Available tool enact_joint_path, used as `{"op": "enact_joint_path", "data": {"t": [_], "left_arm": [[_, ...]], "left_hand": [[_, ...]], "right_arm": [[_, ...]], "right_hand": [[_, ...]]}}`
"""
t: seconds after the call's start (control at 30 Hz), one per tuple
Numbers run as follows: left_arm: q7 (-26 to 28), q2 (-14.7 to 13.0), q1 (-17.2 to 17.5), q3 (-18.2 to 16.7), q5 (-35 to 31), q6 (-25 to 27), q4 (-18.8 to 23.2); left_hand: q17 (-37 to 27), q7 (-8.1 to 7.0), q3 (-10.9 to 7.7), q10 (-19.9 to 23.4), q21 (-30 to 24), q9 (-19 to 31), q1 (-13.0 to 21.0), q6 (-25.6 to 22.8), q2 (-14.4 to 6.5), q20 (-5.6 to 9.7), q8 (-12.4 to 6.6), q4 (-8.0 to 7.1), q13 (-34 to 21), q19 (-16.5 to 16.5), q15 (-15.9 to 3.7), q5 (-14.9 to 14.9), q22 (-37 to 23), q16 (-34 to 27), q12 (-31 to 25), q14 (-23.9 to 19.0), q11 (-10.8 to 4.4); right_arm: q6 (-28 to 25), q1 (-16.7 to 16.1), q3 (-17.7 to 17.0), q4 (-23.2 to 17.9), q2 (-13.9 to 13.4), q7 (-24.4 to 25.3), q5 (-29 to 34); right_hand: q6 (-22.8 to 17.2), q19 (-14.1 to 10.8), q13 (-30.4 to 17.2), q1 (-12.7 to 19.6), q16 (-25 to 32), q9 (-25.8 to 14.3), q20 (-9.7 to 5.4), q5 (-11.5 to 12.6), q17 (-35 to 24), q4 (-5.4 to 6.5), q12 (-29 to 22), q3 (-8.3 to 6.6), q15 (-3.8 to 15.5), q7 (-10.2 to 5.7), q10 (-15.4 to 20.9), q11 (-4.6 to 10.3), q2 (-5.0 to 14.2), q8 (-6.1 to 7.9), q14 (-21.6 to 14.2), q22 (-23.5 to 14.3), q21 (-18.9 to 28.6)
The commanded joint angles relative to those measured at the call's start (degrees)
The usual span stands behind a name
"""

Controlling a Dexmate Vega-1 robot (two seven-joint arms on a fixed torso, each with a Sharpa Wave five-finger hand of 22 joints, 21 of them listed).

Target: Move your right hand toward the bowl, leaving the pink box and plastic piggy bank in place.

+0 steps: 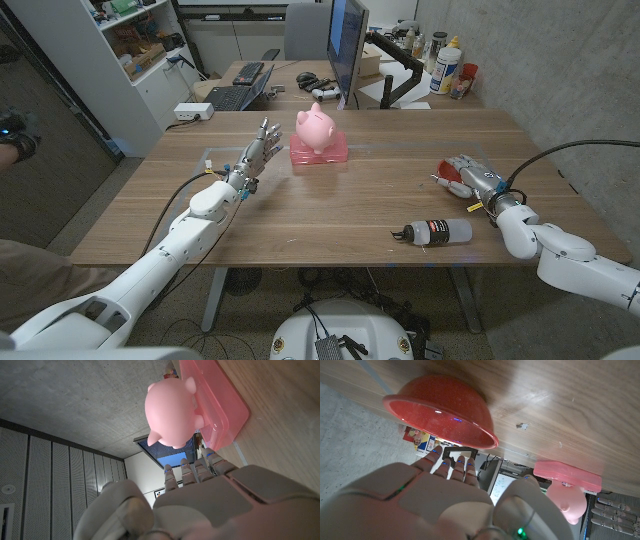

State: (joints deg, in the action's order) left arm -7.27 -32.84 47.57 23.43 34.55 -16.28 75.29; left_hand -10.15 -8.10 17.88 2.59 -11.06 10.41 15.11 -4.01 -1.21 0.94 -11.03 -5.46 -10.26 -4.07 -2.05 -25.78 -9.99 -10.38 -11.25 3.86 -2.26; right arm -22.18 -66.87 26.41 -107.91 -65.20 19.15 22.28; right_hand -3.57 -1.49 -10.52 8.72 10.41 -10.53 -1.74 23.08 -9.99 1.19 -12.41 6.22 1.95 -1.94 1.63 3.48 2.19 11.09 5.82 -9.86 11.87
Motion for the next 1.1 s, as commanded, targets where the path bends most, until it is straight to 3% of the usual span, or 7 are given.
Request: {"op": "enact_joint_path", "data": {"t": [0.03,0.37,1.1], "left_arm": [[-0.54,0.30,-0.65,0.62,-0.30,-0.05,0.54],[-0.05,-0.31,-0.07,0.53,-0.49,0.45,1.50],[-0.71,-0.17,-0.25,0.68,-0.19,0.48,1.24]], "left_hand": [[-0.14,0.08,0.48,-0.06,-0.14,0.18,-0.25,-0.56,0.41,0.33,-0.28,-0.14,-0.29,-0.14,-2.31,-0.06,-0.17,-0.19,0.06,0.65,-0.19],[-0.15,0.12,0.59,-0.03,-0.17,0.18,-0.50,-0.61,0.52,0.34,-0.26,-0.26,-0.29,-0.21,-2.33,-0.04,-0.18,-0.23,0.01,0.58,-0.17],[-0.15,0.12,0.74,-0.05,-0.19,0.18,-0.96,-0.69,0.75,0.36,-0.22,-0.47,-0.28,-0.28,-2.37,-0.01,-0.19,-0.24,-0.05,0.61,-0.16]], "right_arm": [[-0.08,-1.39,-0.79,1.12,-0.05,1.81,0.31],[-1.50,-2.15,-1.34,1.46,-0.29,1.99,-0.25],[-2.44,-2.24,-0.43,1.37,-0.09,2.10,0.18]], "right_hand": [[0.52,-0.60,-0.21,0.58,0.19,-0.16,0.15,0.38,-0.10,-0.47,-0.07,0.12,4.32,0.03,0.12,0.36,-0.08,-0.19,-0.34,-0.20,0.08],[3.12,-0.78,-0.22,1.12,0.16,-0.18,0.19,1.18,-0.09,-0.90,-0.02,0.21,4.13,0.22,0.01,0.11,-0.25,-0.89,-0.61,-0.19,-0.12],[3.14,-0.88,-0.22,1.70,0.09,-0.20,0.17,1.92,-0.09,-1.30,0.02,0.22,4.10,0.37,-0.08,0.05,-0.25,-0.48,-0.75,-0.20,-0.30]]}}
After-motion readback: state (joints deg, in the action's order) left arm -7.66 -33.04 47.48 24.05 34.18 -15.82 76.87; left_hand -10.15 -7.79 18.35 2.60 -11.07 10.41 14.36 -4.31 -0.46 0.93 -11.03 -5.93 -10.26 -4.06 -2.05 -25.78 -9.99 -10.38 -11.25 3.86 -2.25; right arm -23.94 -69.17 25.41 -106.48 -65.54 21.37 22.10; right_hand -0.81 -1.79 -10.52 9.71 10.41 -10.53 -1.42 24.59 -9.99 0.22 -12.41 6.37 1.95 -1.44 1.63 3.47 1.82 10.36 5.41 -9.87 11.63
